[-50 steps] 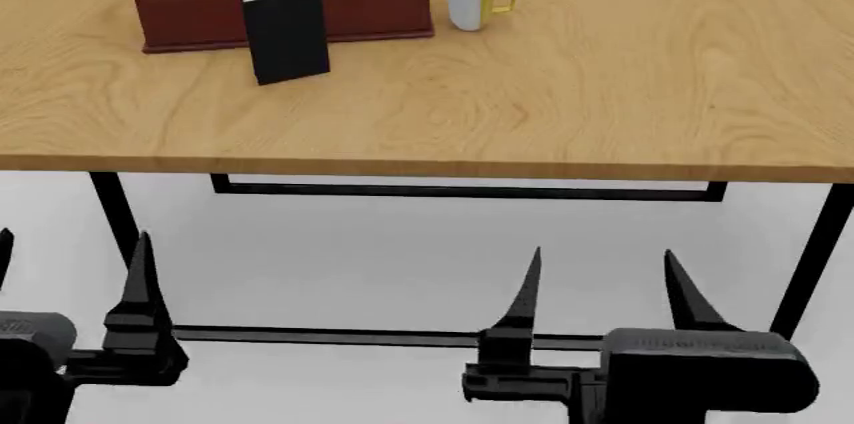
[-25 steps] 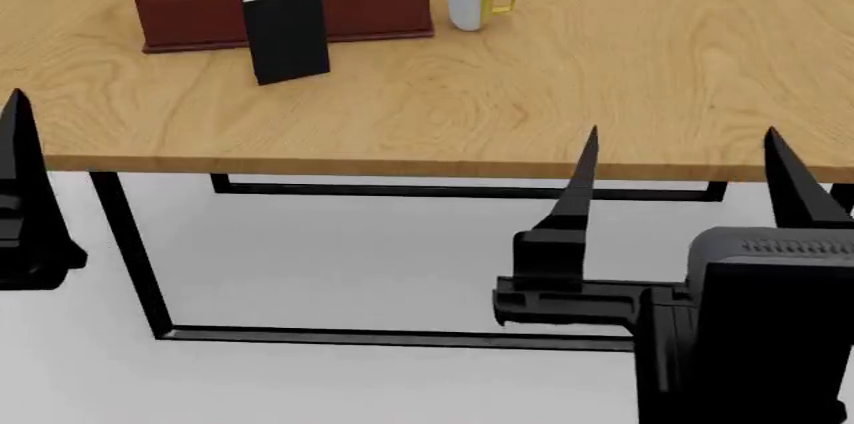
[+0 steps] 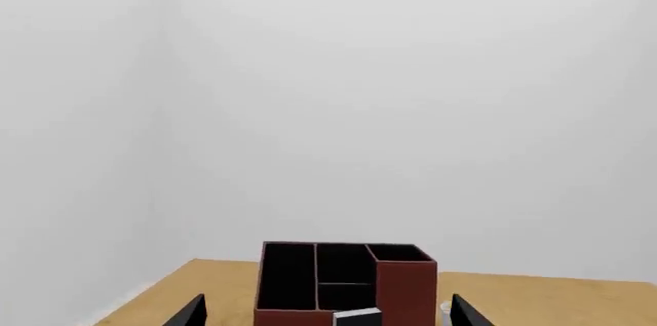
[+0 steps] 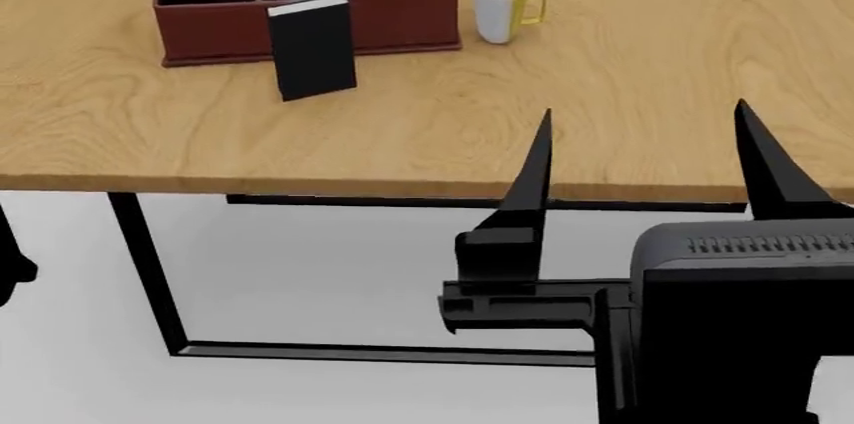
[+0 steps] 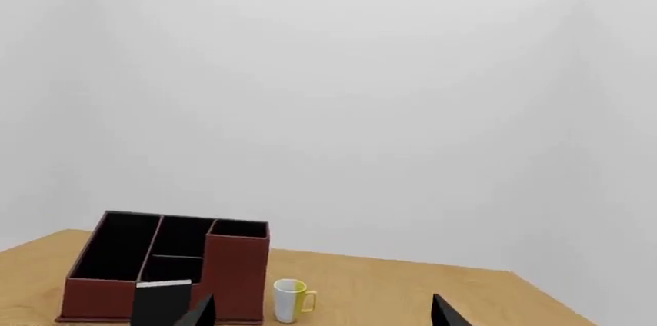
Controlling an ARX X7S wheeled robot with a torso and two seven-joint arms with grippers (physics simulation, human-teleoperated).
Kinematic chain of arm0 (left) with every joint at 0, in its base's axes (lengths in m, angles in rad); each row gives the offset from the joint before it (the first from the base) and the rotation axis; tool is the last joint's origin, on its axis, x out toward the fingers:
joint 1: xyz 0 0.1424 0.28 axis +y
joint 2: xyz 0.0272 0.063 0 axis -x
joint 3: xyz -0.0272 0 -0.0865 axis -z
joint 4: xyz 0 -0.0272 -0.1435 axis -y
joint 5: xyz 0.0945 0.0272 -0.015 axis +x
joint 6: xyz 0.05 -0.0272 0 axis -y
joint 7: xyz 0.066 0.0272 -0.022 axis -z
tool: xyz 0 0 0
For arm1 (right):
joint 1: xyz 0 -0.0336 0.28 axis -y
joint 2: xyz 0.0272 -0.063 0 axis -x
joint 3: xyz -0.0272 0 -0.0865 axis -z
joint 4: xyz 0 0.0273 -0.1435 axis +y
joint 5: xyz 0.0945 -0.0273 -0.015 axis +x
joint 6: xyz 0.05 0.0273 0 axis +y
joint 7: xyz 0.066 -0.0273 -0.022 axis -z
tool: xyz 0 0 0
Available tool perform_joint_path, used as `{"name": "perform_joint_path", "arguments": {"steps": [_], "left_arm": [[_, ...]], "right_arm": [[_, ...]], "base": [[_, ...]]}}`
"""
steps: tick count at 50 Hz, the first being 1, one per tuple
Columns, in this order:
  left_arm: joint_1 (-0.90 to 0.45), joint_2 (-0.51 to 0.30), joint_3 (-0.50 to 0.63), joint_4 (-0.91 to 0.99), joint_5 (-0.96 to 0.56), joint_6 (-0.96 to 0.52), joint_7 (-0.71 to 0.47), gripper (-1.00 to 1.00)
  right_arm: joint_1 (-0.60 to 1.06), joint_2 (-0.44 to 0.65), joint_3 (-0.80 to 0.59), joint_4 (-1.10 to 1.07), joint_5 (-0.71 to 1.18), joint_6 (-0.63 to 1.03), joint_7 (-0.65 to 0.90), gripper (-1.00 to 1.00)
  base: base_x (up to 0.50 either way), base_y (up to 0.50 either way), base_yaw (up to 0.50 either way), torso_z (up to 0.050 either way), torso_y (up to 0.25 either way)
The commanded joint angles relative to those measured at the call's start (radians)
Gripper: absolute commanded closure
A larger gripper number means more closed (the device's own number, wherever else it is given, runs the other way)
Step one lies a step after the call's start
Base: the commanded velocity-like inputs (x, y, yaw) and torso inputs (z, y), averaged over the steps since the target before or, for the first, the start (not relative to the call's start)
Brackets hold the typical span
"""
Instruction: Pick up the book and place it in the front compartment of the caddy.
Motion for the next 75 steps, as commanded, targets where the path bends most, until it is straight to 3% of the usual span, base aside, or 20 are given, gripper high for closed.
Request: {"name": "perform_joint_path", "arguments": {"steps": [1,32,75], "left_arm": [[0.004,-0.026,0.031,-0.017,-0.020,0.039,-0.028,-1.00],[0.003,-0.061,0.031,-0.006,-0.088,0.063,-0.075,-1.00],[0.010,-0.102,0.061,-0.018,-0.104,0.119,-0.108,-1.00]], "right_arm": [[0.010,0.030,-0.028,0.004,0.049,-0.014,0.049,-1.00],[0.052,0.041,-0.053,0.025,0.094,-0.019,0.086,-1.00],[0.064,0.060,-0.101,0.049,0.103,-0.057,0.110,-1.00]], "base": [[0.19,0.20,0.00,0.000,0.000],[0.19,0.16,0.00,0.000,0.000],[0.22,0.03,0.00,0.000,0.001]]}}
